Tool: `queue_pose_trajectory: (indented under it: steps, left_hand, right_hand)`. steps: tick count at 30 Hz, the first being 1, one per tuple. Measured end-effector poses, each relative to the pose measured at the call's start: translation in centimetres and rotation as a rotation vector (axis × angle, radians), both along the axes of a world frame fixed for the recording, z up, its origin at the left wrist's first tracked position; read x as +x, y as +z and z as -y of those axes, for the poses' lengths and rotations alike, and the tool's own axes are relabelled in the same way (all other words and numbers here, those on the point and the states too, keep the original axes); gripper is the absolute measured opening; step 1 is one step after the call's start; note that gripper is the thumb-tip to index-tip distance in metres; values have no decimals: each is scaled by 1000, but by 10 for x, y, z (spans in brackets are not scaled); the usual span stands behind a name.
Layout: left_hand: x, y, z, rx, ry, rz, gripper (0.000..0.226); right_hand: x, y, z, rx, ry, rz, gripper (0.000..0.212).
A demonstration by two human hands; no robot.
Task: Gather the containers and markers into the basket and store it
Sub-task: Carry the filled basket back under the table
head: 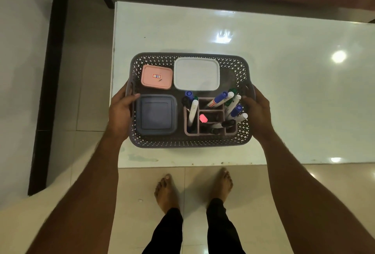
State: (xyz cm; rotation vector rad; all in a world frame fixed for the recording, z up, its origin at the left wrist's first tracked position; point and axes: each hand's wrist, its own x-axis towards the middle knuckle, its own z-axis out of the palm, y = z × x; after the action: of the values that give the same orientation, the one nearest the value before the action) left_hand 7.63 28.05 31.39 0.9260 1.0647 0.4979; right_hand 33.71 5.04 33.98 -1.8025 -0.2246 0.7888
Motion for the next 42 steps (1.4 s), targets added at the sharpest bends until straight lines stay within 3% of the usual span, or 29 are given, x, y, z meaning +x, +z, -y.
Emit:
queue_pose_trajectory:
  steps: [5,22,28,42]
  left_hand:
    - [-3,0,3,-19,12,11,51]
    - [-31,36,32,-3,22,65,56]
    - [-60,54,77,48,18,108,53]
    - [-159,50,208,42,28,62,55]
  right_hand:
    - [-6,-6,9,17,-73,-85,38]
    - [-44,36,34,114,-111,-117,43]
    - [-68,41,72,145,-60,-66,43]
    - [-165,34,207,201,-102,-169,44]
